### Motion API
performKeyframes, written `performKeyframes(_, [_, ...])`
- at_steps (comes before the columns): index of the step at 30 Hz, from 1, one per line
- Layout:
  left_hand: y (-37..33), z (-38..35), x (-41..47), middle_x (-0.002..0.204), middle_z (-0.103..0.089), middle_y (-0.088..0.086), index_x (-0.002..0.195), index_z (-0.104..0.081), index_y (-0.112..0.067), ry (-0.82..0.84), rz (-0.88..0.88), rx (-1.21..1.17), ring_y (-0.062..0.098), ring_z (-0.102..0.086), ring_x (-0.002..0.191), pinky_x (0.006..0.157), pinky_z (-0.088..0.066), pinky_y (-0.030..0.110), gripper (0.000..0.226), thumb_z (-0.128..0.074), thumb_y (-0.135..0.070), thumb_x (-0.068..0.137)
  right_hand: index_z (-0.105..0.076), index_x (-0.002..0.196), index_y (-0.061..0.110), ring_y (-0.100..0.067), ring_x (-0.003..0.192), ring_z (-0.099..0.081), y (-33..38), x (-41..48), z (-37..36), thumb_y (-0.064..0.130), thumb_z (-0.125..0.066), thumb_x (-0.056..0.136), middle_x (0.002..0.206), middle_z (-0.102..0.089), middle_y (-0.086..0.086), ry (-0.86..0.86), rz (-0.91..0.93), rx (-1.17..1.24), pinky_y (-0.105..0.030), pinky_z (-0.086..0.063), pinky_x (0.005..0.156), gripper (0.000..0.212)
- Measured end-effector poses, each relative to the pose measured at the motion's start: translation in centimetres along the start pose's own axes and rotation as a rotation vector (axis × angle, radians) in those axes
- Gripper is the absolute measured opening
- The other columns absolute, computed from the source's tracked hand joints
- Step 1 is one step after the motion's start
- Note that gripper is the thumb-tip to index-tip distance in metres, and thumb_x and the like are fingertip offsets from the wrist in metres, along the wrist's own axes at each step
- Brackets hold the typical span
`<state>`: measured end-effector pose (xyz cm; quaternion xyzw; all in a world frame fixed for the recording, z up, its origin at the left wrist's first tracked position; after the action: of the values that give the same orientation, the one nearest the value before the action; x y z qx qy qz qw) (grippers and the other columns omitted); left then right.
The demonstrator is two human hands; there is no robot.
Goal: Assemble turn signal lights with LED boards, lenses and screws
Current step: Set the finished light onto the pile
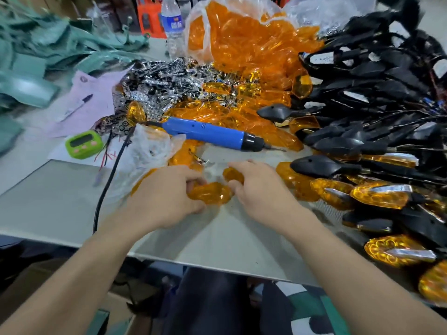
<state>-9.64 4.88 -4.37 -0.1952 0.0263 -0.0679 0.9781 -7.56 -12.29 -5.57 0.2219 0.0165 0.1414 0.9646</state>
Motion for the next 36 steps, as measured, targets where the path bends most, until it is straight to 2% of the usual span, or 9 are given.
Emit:
performKeyframes(6, [-2.3, 0.6, 1.8, 0.089, -0.055, -0.023, 0.106, -0.07, -0.048, -0.259, 0.108, -0.064, 0.008, -0.055, 0.083, 0.067, -0.04, 0.031, 0.034, -0.08, -0.054, 0.075, -0.055, 0.147, 0.02, -0.017, 0.134, -0.047, -1.7, 0.4, 3.2, 0.005, -0.056, 0.099, 0.143, -0.059, -0.001, -0.289, -0.048, 0.092, -0.039, -0.033, 0.12, 0.051])
performKeyframes(9, [-2.1, -0.1, 2.6, 0.086, -0.071, -0.03, 0.09, -0.073, -0.049, -0.231, 0.107, -0.463, -0.002, -0.068, 0.083, 0.076, -0.051, 0.027, 0.023, -0.079, -0.045, 0.069, -0.055, 0.146, 0.034, 0.007, 0.115, -0.058, -1.9, 0.3, 3.5, 0.01, -0.061, 0.092, 0.133, -0.064, 0.017, -0.288, -0.047, 0.461, -0.016, -0.043, 0.105, 0.059])
performKeyframes(14, [-4.7, -1.1, 3.3, 0.106, -0.08, -0.01, 0.109, -0.08, -0.042, -0.03, -0.12, -1.009, 0.001, -0.073, 0.095, 0.081, -0.051, 0.012, 0.041, -0.07, -0.005, 0.092, -0.073, 0.106, 0.038, -0.018, 0.084, -0.077, -1.2, 1.6, 4.4, 0.014, -0.077, 0.079, 0.099, -0.079, 0.009, -0.207, -0.021, 0.873, -0.047, -0.064, 0.082, 0.037])
performKeyframes(17, [-4.4, -0.4, 3.8, 0.117, -0.078, -0.004, 0.126, -0.073, -0.036, -0.1, -0.148, -0.975, 0.013, -0.072, 0.107, 0.089, -0.055, 0.023, 0.041, -0.065, -0.007, 0.098, -0.078, 0.091, 0.034, -0.012, 0.071, -0.074, -0.8, 2.9, 4.6, 0.022, -0.081, 0.078, 0.081, -0.078, 0.006, -0.173, -0.002, 0.832, -0.035, -0.06, 0.068, 0.018])
performKeyframes(20, [-1.6, 0.4, 3.9, 0.099, -0.078, 0.012, 0.112, -0.076, -0.024, -0.307, 0.044, -1.191, 0.022, -0.074, 0.09, 0.074, -0.059, 0.032, 0.031, -0.057, -0.002, 0.102, -0.077, 0.092, 0.029, -0.011, 0.058, -0.068, -1.3, 4.4, 4.0, 0.009, -0.074, 0.088, 0.07, -0.075, 0.002, -0.26, -0.1, 0.883, -0.03, -0.056, 0.061, 0.02])
performKeyframes(24, [2.0, 0.3, 3.8, 0.087, -0.079, 0.013, 0.11, -0.063, -0.006, -0.407, 0.282, -1.548, 0.021, -0.078, 0.075, 0.06, -0.06, 0.026, 0.013, -0.051, -0.008, 0.106, -0.076, 0.094, 0.028, -0.006, 0.072, -0.067, 2.1, 6.2, 1.9, 0.01, -0.068, 0.092, 0.079, -0.072, 0.01, -0.197, -0.025, 0.415, -0.016, -0.053, 0.069, 0.019])
performKeyframes(28, [2.7, 1.1, 4.3, 0.096, -0.075, 0.017, 0.095, -0.061, -0.011, -0.487, 0.287, -1.574, 0.029, -0.073, 0.089, 0.079, -0.062, 0.039, 0.01, -0.059, -0.002, 0.099, -0.067, 0.124, 0.02, -0.026, 0.099, -0.067, 5.9, 7.5, -1.9, 0.014, -0.061, 0.098, 0.108, -0.067, -0.005, 0.039, 0.132, -0.099, -0.042, -0.057, 0.089, 0.027])
performKeyframes(32, [2.2, 1.9, 5.1, 0.104, -0.075, 0.017, 0.096, -0.069, -0.009, -0.416, 0.189, -1.555, 0.028, -0.072, 0.095, 0.079, -0.062, 0.038, 0.018, -0.055, 0.003, 0.099, -0.067, 0.108, 0.023, -0.025, 0.089, -0.065, 3.3, 6.8, -0.4, 0.018, -0.053, 0.102, 0.098, -0.065, -0.001, -0.091, 0.031, 0.078, -0.042, -0.055, 0.079, 0.017])
performKeyframes(36, [0.0, 2.0, 6.7, 0.098, -0.078, 0.01, 0.109, -0.07, -0.008, -0.244, 0.078, -1.503, 0.021, -0.076, 0.093, 0.069, -0.063, 0.034, 0.044, -0.048, 0.021, 0.085, -0.062, 0.089, 0.029, -0.008, 0.066, -0.054, -0.9, 4.6, 3.8, 0.018, -0.056, 0.1, 0.074, -0.062, 0.008, -0.403, 0.04, 0.453, -0.023, -0.04, 0.059, 0.017])
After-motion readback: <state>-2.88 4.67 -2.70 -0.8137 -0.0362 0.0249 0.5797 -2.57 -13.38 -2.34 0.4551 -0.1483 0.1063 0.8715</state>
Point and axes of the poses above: each hand's wrist, its own x-axis towards the middle knuckle, its own z-axis out of the back of the hand, y = z × x, the point moved 9 cm from there along x, towards the middle knuckle
